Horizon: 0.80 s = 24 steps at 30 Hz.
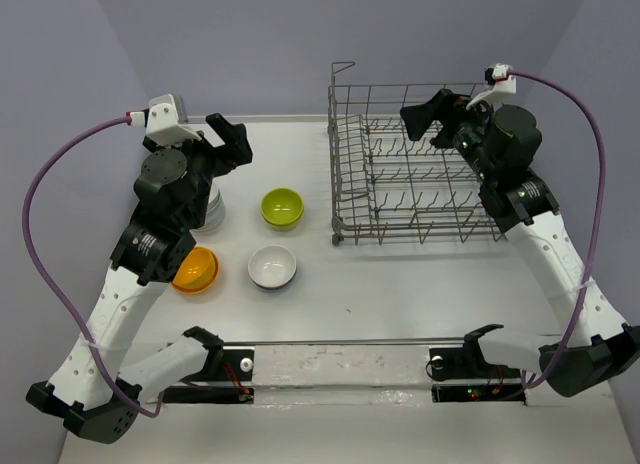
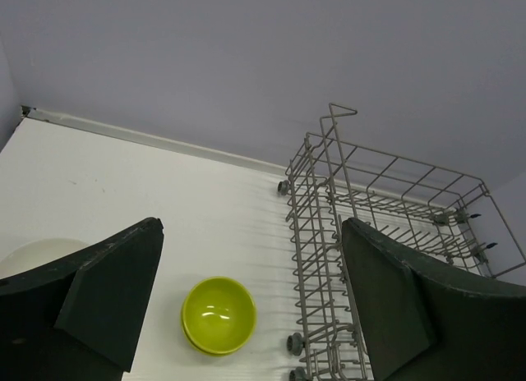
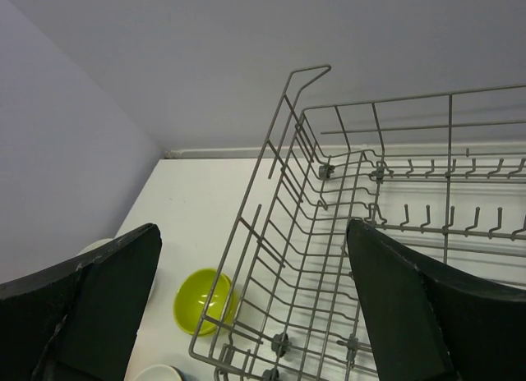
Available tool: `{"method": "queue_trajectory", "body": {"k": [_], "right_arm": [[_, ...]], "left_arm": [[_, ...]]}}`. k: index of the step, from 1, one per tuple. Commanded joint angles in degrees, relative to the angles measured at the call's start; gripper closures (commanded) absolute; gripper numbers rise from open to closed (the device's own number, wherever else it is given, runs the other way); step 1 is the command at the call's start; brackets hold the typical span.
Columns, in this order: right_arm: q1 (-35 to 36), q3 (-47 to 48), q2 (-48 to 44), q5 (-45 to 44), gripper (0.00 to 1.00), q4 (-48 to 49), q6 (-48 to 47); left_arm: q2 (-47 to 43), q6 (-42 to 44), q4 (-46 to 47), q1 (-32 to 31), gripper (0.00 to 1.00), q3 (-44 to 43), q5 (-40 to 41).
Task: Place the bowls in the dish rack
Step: Pick up the bowl from the bowl.
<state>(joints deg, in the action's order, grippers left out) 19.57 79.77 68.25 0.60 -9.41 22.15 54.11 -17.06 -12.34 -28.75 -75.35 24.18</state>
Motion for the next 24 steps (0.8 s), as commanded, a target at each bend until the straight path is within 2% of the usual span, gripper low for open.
{"method": "queue_trajectory", "body": {"k": [1, 10, 18, 24], "right_arm": [[-0.1, -0.4, -1.5, -0.2, 0.0, 2.8, -0.2], [-0.1, -0.9, -1.6, -0.4, 0.0, 2.6, -0.1], [-0.1, -2.3, -1.8, -0.3, 0.0, 2.3, 0.8], [-0.1, -4.5, -0.5, 0.5, 0.0, 2.2, 3.3]], "left_arm": [[-1.1, -0.3, 1.9, 0.3, 0.01, 0.5, 1.7], [-0.6, -0.6, 1.3, 0.4, 0.01, 0.6, 3.1], [1.3, -2.4, -3.7, 0.7, 0.01, -0.8, 16.7], [4.2, -4.6, -7.6, 6.9, 0.03, -0.3, 20.3]]}}
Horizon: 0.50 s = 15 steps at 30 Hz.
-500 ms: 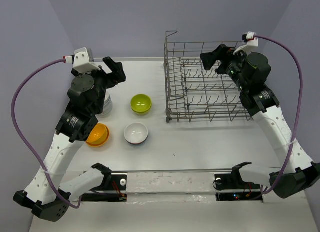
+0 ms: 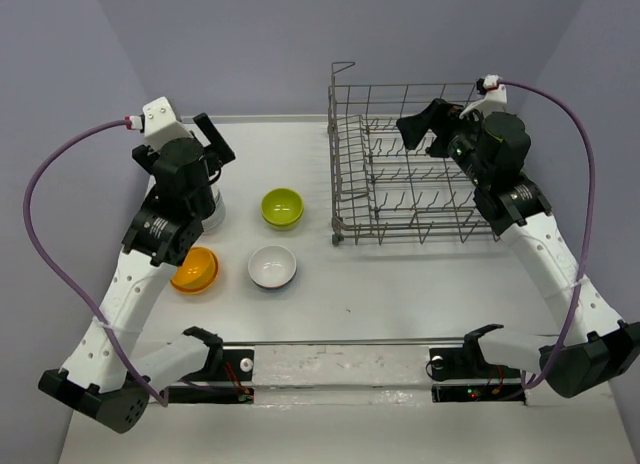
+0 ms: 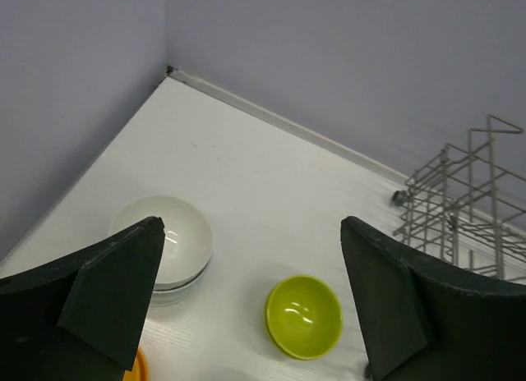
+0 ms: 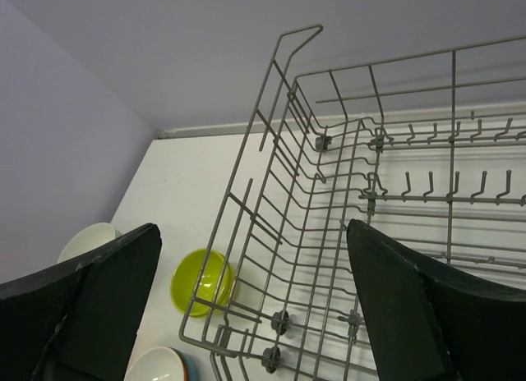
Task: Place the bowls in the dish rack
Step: Pick up the bowl from the bowl.
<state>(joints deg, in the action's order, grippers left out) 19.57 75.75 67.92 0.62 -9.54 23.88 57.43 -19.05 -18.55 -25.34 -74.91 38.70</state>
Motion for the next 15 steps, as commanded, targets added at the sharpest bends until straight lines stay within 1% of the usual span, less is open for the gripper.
{"method": "queue_trajectory", "body": {"k": [1, 2, 3, 4, 6, 7, 10, 15], "right_arm": [[-0.1, -0.8, 0.1, 0.5, 0.0, 2.2, 2.3], [-0.1, -0.9, 0.4, 0.7, 0.0, 2.2, 2.7], [-0.1, -1.2, 0.5, 0.7, 0.0, 2.2, 2.9], [-0.1, -1.5, 0.6, 0.8, 0.0, 2.2, 3.4], [-0.1, -2.4, 0.7, 0.8, 0.0, 2.2, 3.7], [-0.1, -2.7, 0.7, 0.6, 0.0, 2.2, 4.0], [-0.1, -3.5, 1.0, 1.0, 0.0, 2.3, 4.5], [-0.1, -4.5, 0.9, 0.9, 0.0, 2.4, 5.0]], "left_arm": [[1.1, -2.7, -1.2, 4.9, 0.06, 0.4, 4.6], [1.4, -2.7, -1.1, 6.4, 0.07, 0.9, 3.7], [2.2, -2.8, -1.1, 9.8, 0.09, 1.4, 2.4], [2.7, -3.5, -1.4, 11.4, 0.14, 1.8, 1.3], [4.3, -4.3, -2.8, 14.3, 0.16, 3.1, 0.9], [4.7, -4.9, -3.4, 15.0, 0.17, 3.6, 1.0], [4.8, -5.5, -2.3, 17.9, 0.2, 8.8, -0.4], [5.9, -6.5, -1.1, 22.6, 0.25, 13.5, -7.3]]}}
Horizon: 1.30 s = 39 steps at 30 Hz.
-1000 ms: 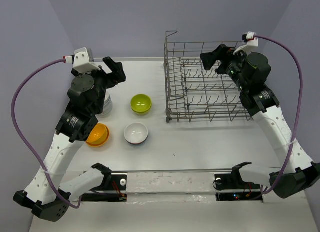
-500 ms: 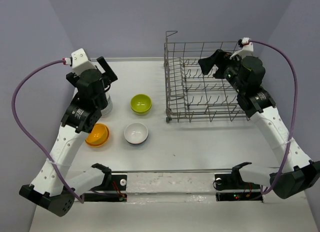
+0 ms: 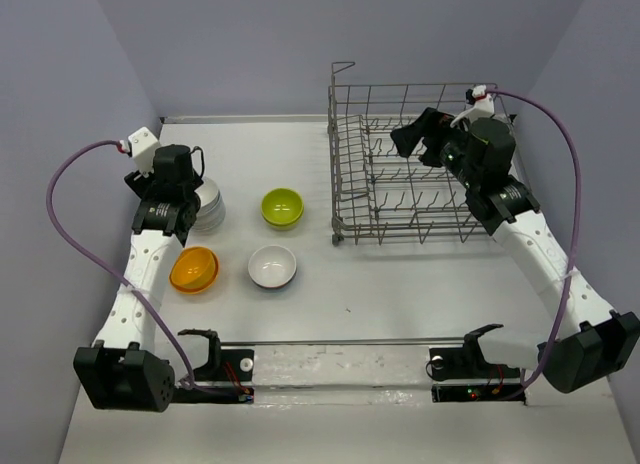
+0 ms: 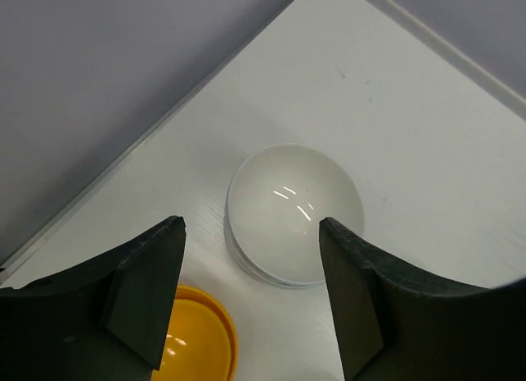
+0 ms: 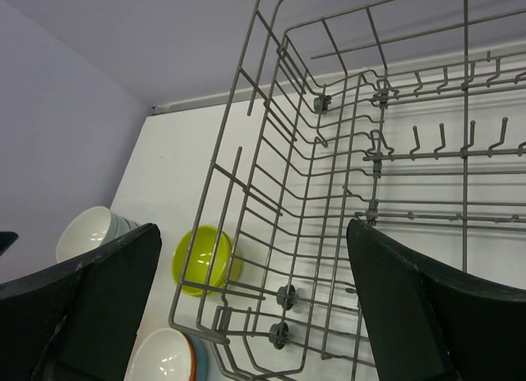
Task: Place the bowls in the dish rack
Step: Pick up the bowl from the bowl.
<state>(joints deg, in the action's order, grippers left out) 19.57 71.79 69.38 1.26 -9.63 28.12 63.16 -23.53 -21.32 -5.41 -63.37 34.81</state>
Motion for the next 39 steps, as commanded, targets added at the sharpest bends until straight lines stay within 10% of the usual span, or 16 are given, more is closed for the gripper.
{"method": "queue_trajectory", "body": {"k": [1, 39], "right_arm": [[-0.1, -1.1, -0.9, -0.2, 0.0, 2.5, 0.8], [-0.1, -6.4, -2.6, -3.2, 0.0, 3.3, 2.8]], "left_arm": [[0.3, -1.9, 1.6, 3.6, 0.27, 2.9, -3.6], [8.8, -1.6, 8.2, 12.5, 0.59, 9.1, -15.4]]}}
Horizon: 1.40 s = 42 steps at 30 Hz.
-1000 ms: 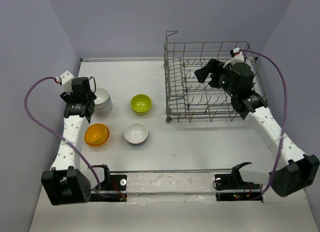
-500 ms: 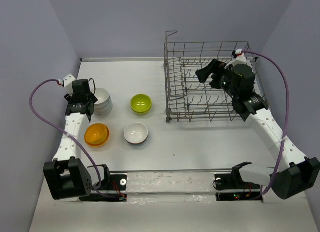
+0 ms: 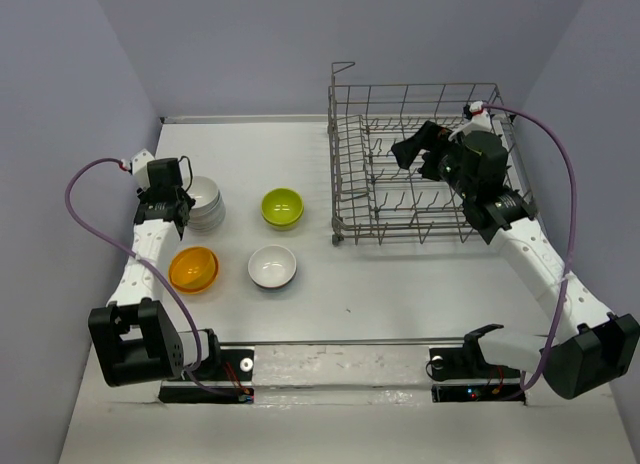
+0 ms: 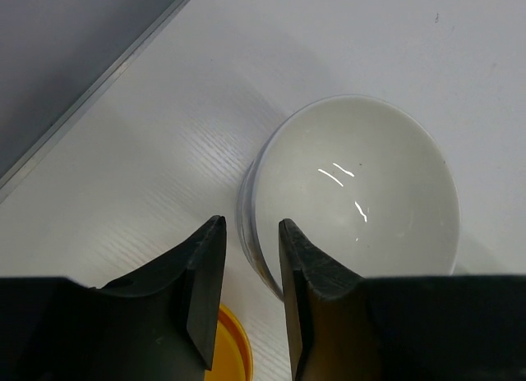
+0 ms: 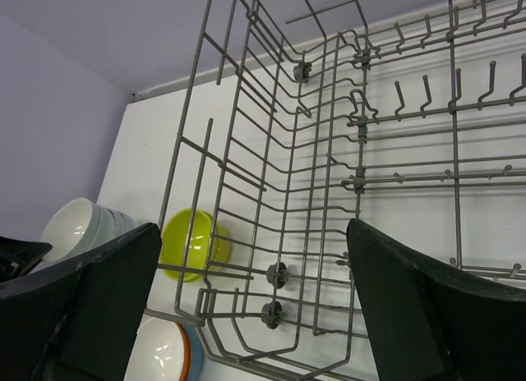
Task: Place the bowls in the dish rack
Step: Pick up the bowl from the bowl.
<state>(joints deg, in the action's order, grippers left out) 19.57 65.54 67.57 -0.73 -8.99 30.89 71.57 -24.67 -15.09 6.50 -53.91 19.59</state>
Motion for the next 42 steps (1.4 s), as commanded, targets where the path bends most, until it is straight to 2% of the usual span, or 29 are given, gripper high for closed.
{"method": "queue_trajectory", "body": {"k": [1, 13, 15, 19, 28, 35, 42], "right_arm": [[-0.1, -0.1, -0.8, -1.1, 0.0, 2.8, 0.0], [-0.1, -0.6, -0.9, -1.4, 0.0, 2.7, -0.1], [-0.1, -0.7, -1.0, -1.4, 0.0, 2.8, -0.2], [-0.1, -0.5, -1.0, -1.3, 0.0, 2.8, -0.1], [-0.1, 0.2, -1.0, -1.8, 0.0, 2.2, 0.0], [-0.1, 2.0, -0.4, -1.4, 0.0, 1.5, 0.2], [-0.1, 8.8, 2.6, 4.1, 0.0, -1.6, -0.1]], "left_arm": [[0.6, -0.5, 2.0, 0.6, 0.59, -0.3, -0.3], [0.6, -0.2, 2.1, 0.7, 0.71, 0.0, -0.7], [0.2, -0.3, 2.1, 0.7, 0.77, -0.1, -1.0], [-0.8, -0.1, 1.8, 0.7, 1.0, -0.5, -1.2], [-4.5, 0.2, 0.3, 0.6, 1.0, -4.0, -2.8], [-7.3, 1.1, 0.7, 0.7, 1.0, -7.6, -8.0], [-9.4, 2.7, -1.0, 0.0, 1.0, -16.4, -12.9]]}}
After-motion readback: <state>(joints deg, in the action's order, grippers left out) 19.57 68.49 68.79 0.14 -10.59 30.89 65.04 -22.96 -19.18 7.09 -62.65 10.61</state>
